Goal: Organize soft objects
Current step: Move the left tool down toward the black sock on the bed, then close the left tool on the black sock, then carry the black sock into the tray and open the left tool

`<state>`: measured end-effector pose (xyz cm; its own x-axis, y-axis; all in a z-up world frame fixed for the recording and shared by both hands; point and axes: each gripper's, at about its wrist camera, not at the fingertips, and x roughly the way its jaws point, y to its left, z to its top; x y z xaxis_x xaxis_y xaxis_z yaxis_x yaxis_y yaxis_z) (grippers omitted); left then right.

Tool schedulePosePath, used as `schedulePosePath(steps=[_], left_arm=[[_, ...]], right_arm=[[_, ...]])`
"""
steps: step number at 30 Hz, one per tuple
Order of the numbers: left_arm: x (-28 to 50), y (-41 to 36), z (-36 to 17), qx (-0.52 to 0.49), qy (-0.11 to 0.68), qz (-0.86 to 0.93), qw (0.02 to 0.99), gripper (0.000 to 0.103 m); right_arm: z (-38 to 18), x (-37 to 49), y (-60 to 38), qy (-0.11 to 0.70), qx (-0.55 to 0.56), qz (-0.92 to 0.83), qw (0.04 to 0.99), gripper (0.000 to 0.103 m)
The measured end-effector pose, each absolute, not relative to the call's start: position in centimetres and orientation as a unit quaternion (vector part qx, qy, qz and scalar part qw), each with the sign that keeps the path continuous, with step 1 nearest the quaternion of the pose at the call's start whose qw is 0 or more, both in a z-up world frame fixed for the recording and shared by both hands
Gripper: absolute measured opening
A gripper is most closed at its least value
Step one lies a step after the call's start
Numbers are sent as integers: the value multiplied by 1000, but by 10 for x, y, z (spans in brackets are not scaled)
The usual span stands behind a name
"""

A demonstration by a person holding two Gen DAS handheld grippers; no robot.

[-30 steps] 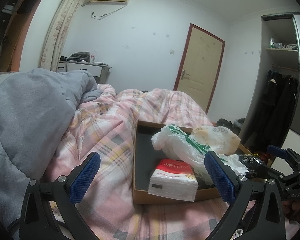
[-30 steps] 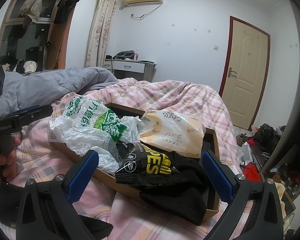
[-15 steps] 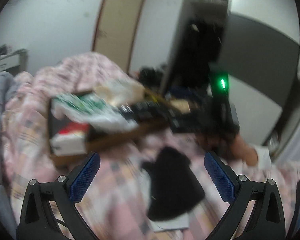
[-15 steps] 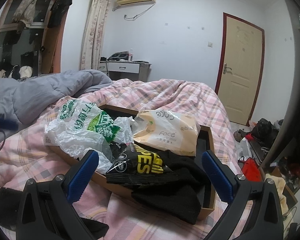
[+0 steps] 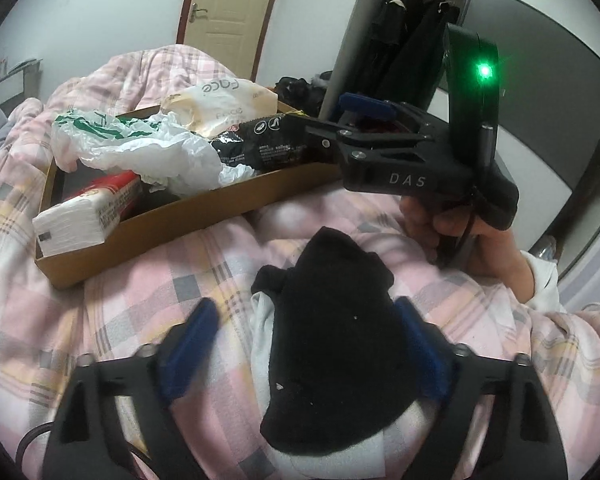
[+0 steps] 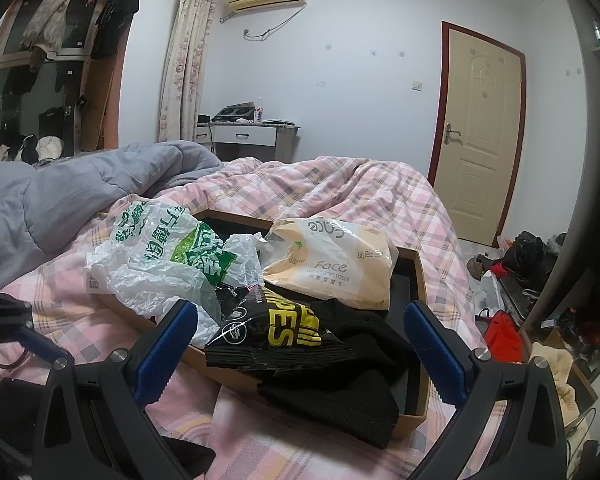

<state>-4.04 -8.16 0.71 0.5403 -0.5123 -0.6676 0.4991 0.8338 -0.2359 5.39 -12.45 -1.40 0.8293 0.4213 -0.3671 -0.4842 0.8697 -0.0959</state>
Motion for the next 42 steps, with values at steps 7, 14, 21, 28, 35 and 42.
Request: schedulePosePath(steps=[7,14,21,28,35,42], left_arm=[[-37,-80,5,0,381,-276,883,41],[-39,-73,17,-10,349,-276,895,17],[-44,-58,36,-26,297,-261,918,13],[-47,-41,54,-56,250,-251,934,13],[-56,-36,85,-47,180,-214,959,13],[-31,-39,111,-20,153,-155,976,13]], right_arm=[[-14,54,-124,170,-92,238,952,102],[-14,54,-125,170,-93,237,952,102],[-14,54,-125,170,-93,237,952,102],[-14,54,-125,170,-93,237,952,102],[-14,54,-125,170,-92,237,952,102],[-16,54,-125,173,-94,235,952,102]])
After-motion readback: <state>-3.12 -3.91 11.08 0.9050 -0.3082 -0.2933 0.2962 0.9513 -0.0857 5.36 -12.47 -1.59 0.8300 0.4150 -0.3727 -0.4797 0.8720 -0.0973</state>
